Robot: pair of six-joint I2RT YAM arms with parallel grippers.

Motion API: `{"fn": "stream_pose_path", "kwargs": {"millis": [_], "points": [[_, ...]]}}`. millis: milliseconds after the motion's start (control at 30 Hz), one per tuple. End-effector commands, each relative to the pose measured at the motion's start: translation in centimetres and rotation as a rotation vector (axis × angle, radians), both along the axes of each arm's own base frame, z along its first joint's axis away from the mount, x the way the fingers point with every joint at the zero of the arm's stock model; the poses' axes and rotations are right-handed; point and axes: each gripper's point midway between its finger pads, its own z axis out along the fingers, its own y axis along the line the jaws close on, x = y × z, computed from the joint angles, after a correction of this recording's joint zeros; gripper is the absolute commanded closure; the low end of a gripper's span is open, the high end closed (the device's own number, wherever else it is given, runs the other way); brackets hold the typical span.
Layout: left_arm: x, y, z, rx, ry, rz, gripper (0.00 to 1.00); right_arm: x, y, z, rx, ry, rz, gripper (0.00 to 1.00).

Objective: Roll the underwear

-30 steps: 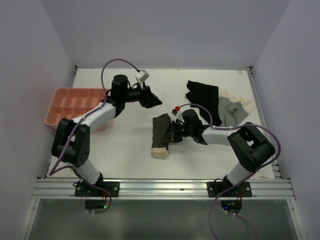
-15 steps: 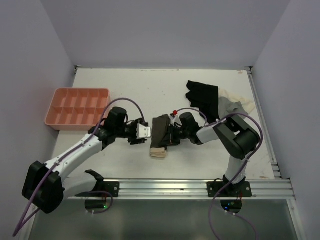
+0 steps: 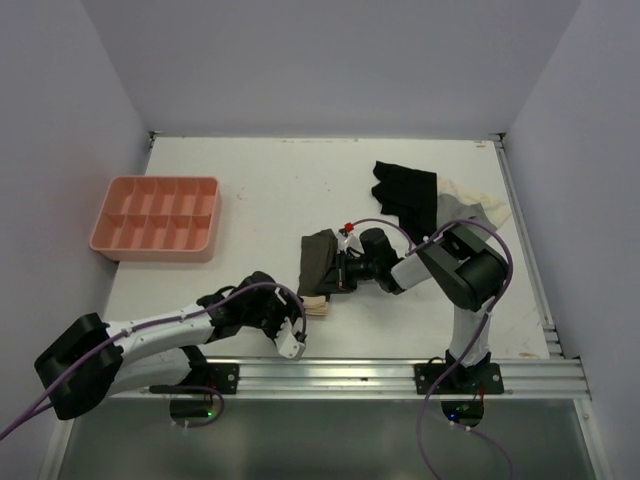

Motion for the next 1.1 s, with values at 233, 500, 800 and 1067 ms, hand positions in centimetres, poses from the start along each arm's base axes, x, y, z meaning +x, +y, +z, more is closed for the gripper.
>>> {"fn": "stream_pose_path", "kwargs": {"millis": [233,500,800,1067], "points": [[1.1,-2.4,-0.1,-0.059,-0.263,-0.117,0.36,-2.5,-3.4,-6.3,-0.232,0.104,-0.019,0.9],[0.5,-2.4,-1.4,-0.035,-0.208,-0.119,0.49,-2.5,-3.5,-6.2,-0.232,0.098,-0.021,0.9],[0.0,-2.5,-1.4,-0.018,-0.038,-0.017,0.88,-1.8,-3.2,-4.1,-0.21,0.035,-0.02,0.77],[-1.7,-2.5,0.5,0.004,0.243,0.023,1.0,1.3,-5.7,2.9,-0.335,-0.295,-0.054,0.44]]}}
